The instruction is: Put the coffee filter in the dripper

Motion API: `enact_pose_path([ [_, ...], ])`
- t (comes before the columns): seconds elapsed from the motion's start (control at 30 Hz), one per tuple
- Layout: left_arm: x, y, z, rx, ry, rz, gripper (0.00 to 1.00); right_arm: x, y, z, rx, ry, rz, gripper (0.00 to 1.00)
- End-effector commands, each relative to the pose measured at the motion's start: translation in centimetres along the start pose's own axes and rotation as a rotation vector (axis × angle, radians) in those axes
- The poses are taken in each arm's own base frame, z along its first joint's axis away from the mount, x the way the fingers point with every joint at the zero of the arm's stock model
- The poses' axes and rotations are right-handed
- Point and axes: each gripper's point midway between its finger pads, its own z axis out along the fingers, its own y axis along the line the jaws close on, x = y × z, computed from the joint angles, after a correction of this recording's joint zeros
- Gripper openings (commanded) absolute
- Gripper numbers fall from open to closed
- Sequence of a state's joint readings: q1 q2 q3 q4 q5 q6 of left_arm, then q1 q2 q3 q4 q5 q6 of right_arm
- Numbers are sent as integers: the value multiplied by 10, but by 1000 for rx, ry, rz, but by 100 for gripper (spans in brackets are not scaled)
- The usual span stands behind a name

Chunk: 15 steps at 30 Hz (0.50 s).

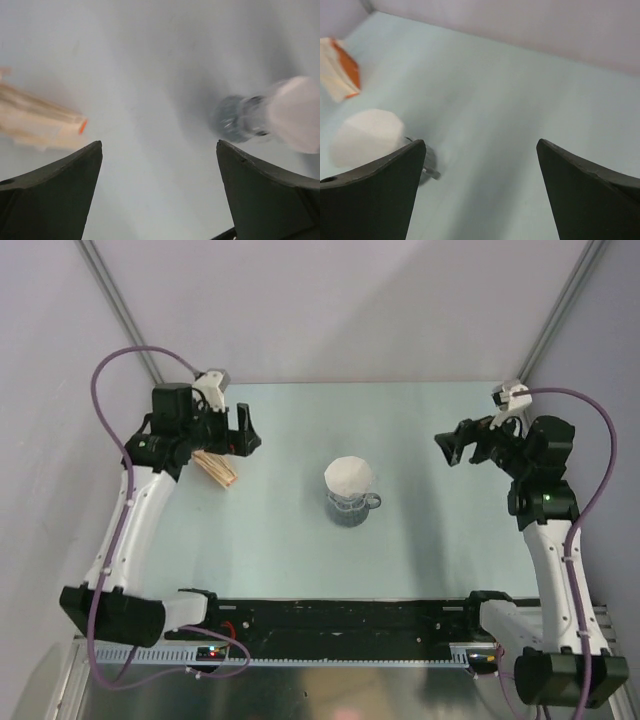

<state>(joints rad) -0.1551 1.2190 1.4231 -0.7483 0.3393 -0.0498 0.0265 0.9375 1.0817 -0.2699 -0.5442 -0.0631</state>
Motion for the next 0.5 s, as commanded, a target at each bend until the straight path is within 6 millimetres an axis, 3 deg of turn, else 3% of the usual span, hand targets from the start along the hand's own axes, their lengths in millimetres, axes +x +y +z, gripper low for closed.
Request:
enact_pose_path([
  [0.0,69,53,11,-208,232,-19,100,79,-42,-9,127,198,164,99],
  [0.1,87,67,15,-267,282,-16,100,107,-51,-10,140,239,185,99],
  [0.23,98,74,18,-300,300,-15,100,118,-50,-10,134,250,190,99],
  [0.37,98,76,18,-311,279,-19,100,115,-47,-10,125,234,199,99],
  [0.47,85,73,12,-310,230,-12,100,99,-40,-11,100,188,178,99],
])
